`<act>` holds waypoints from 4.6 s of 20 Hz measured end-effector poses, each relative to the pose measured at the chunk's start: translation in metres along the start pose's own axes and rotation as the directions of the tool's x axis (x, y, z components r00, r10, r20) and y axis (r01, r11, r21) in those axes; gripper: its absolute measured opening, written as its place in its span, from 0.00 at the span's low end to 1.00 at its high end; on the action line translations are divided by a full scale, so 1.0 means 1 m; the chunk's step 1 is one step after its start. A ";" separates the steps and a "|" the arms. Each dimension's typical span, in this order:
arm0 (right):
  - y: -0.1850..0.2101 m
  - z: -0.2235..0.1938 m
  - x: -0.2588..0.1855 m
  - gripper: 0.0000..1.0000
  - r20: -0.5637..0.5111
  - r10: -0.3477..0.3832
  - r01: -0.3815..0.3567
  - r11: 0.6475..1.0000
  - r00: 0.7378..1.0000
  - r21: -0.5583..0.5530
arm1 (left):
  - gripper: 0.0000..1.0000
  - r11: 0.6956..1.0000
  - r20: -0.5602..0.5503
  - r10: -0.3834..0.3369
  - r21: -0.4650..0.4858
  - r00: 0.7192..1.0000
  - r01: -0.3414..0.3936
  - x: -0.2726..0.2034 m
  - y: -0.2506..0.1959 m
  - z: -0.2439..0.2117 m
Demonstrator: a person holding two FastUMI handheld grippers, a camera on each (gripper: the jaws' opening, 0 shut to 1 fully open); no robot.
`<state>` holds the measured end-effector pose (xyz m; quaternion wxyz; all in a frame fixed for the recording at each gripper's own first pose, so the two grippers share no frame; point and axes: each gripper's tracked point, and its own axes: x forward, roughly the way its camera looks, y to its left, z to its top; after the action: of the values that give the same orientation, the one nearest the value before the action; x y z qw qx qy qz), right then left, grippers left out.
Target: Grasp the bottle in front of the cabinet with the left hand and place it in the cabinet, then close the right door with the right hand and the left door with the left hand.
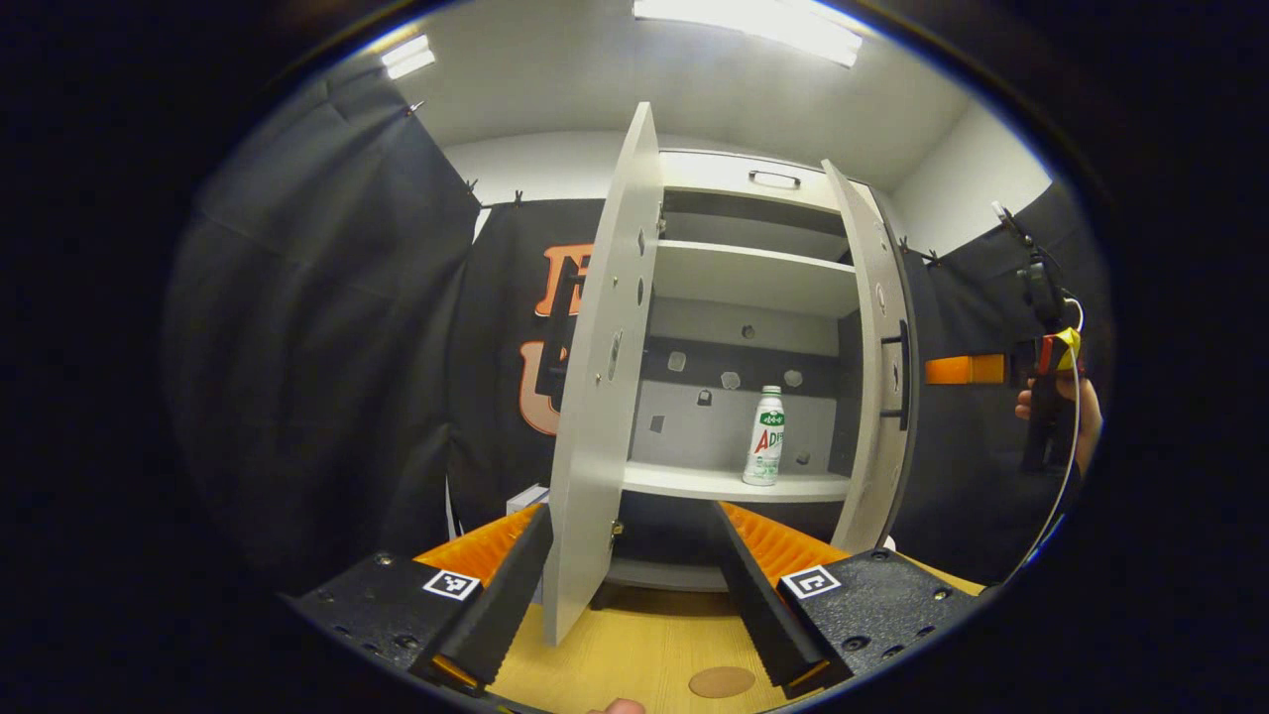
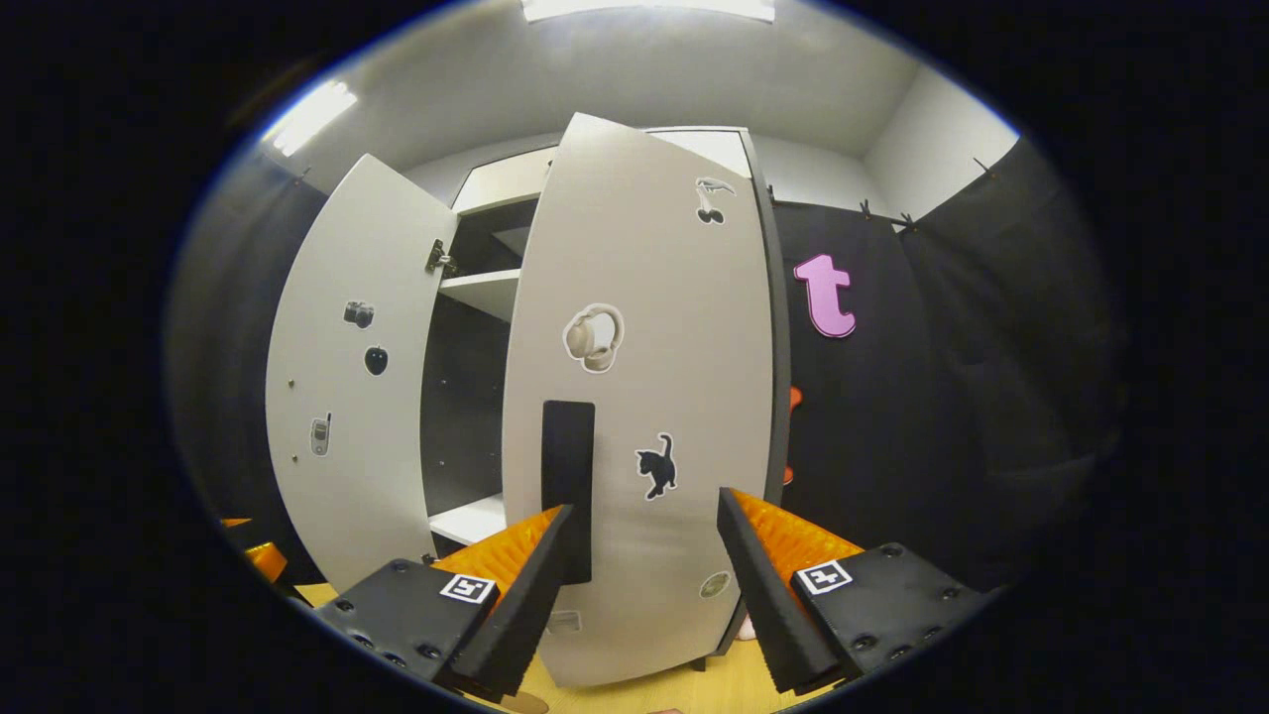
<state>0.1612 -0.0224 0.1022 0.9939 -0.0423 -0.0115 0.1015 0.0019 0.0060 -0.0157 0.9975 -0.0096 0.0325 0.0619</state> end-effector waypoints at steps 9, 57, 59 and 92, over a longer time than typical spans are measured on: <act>0.027 -0.004 0.041 0.96 0.011 -0.027 0.027 0.999 1.000 -0.025 | 0.95 0.987 0.050 0.157 -0.030 0.986 -0.156 -0.011 0.066 0.024; -0.057 -0.054 -0.102 0.96 -0.072 -0.124 0.131 0.986 0.990 0.103 | 0.88 0.988 0.098 0.152 0.026 0.984 -0.155 0.123 0.074 0.100; -0.060 -0.055 -0.103 0.96 -0.071 -0.130 0.137 0.986 0.989 0.099 | 0.93 0.988 0.099 0.142 0.045 0.985 -0.147 0.122 0.063 0.100; -0.117 -0.067 -0.144 0.96 -0.100 -0.323 0.333 0.936 0.941 0.110 | 0.95 0.966 0.024 -0.258 -0.021 0.966 0.258 0.207 -0.130 0.048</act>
<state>0.0454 -0.1709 0.0439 0.9972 0.0189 0.0278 -0.0669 0.2264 -0.0963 0.0210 0.9972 -0.0249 0.0197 -0.0680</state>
